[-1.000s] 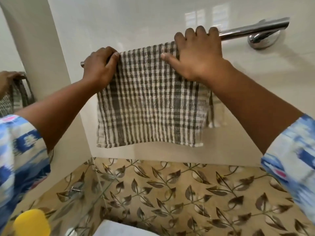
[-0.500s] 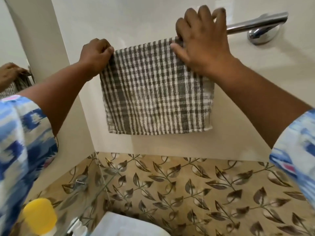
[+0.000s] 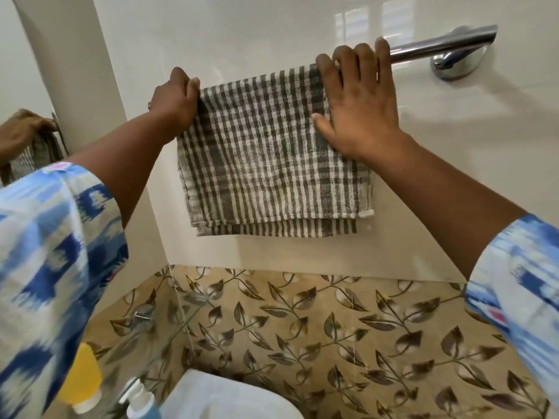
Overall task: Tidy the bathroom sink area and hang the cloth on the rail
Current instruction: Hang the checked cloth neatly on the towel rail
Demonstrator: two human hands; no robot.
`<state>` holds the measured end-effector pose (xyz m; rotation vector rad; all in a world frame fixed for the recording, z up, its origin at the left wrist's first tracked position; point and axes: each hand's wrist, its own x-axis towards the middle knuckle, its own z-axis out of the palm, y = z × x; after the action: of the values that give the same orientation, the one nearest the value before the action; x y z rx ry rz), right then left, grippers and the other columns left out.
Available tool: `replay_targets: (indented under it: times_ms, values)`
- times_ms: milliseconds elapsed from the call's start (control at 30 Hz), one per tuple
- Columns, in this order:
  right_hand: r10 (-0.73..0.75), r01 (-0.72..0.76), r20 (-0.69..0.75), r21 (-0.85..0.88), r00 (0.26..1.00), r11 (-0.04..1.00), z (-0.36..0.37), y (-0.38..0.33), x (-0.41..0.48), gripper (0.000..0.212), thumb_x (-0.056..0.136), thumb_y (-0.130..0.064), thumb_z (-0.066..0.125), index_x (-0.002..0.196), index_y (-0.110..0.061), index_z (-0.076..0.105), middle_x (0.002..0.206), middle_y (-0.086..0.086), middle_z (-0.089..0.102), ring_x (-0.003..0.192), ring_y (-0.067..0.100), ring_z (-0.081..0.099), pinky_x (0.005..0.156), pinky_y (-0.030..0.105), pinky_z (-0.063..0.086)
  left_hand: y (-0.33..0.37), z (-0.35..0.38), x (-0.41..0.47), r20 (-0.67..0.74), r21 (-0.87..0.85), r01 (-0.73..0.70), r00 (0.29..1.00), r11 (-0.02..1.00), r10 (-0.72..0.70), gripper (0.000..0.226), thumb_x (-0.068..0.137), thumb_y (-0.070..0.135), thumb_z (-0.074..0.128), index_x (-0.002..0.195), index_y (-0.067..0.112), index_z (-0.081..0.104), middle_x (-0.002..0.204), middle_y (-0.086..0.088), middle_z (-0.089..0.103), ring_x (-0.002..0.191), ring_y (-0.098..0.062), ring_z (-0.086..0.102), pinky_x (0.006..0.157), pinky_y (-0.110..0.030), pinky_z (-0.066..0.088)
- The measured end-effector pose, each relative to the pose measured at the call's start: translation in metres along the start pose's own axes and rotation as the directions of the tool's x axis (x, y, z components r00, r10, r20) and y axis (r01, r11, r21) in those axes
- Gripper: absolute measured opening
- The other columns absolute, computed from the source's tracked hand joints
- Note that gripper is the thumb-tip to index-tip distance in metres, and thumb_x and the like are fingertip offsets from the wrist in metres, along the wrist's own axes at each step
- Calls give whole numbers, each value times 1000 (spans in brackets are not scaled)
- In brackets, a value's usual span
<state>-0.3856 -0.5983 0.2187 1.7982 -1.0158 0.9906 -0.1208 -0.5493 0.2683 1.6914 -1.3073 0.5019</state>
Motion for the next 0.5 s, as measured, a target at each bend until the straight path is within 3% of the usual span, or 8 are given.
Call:
replay_targets:
  times_ms: [100, 167, 233, 300, 367, 500]
  values:
    - [0, 0, 25, -5, 1000, 1000, 3, -3, -9, 79, 87, -52, 43, 147, -19, 3, 156, 14, 9, 145, 33, 2, 117, 51, -4, -6, 4, -8, -30, -43, -31, 999, 999, 30, 32, 101, 32, 25, 111, 7, 43, 93, -14, 48, 87, -27, 43, 78, -41, 37]
    - [1, -1, 40, -3, 999, 1000, 3, -5, -13, 82, 88, -52, 44, 147, -19, -2, 159, 14, 2, 146, 34, -2, 117, 52, -4, -9, 4, -10, -33, -109, -31, 999, 994, 28, 32, 100, 30, 29, 117, 7, 43, 104, -15, 52, 95, -29, 47, 83, -42, 40]
    - [7, -8, 47, 24, 999, 1000, 2, -9, -19, 82, 88, -52, 43, 148, -22, -3, 160, 12, -1, 146, 36, -3, 116, 54, -2, -12, 5, -17, -74, -265, -31, 997, 964, 12, 32, 99, 28, 34, 128, 14, 40, 129, -12, 51, 113, -24, 48, 93, -34, 40]
    - [16, -18, 14, 77, 1000, 997, 0, -16, -27, 79, 88, -51, 44, 148, -24, 1, 160, 12, 2, 145, 38, 2, 115, 58, 2, -13, 9, -41, -240, -405, -107, 971, 908, 8, 40, 98, 20, 36, 138, 15, 32, 146, -8, 38, 123, -11, 39, 100, -16, 31]
    - [9, -1, -43, 173, 999, 985, -1, -34, -41, 74, 87, -45, 45, 148, -22, 9, 159, 15, 11, 144, 40, 9, 114, 58, 2, -20, 20, -82, -365, -455, -156, 931, 877, -24, 45, 97, 13, 36, 141, 9, 27, 150, -10, 32, 132, -13, 33, 107, -14, 23]
    - [-22, 75, -130, 423, 991, 903, 13, -95, -100, 65, 85, -32, 48, 144, -12, 26, 154, 18, 25, 142, 38, 16, 115, 41, 0, -47, 58, -192, -304, -614, -95, 945, 784, -124, 42, 99, 9, 39, 139, 4, 29, 145, -16, 37, 134, -19, 36, 105, -11, 31]
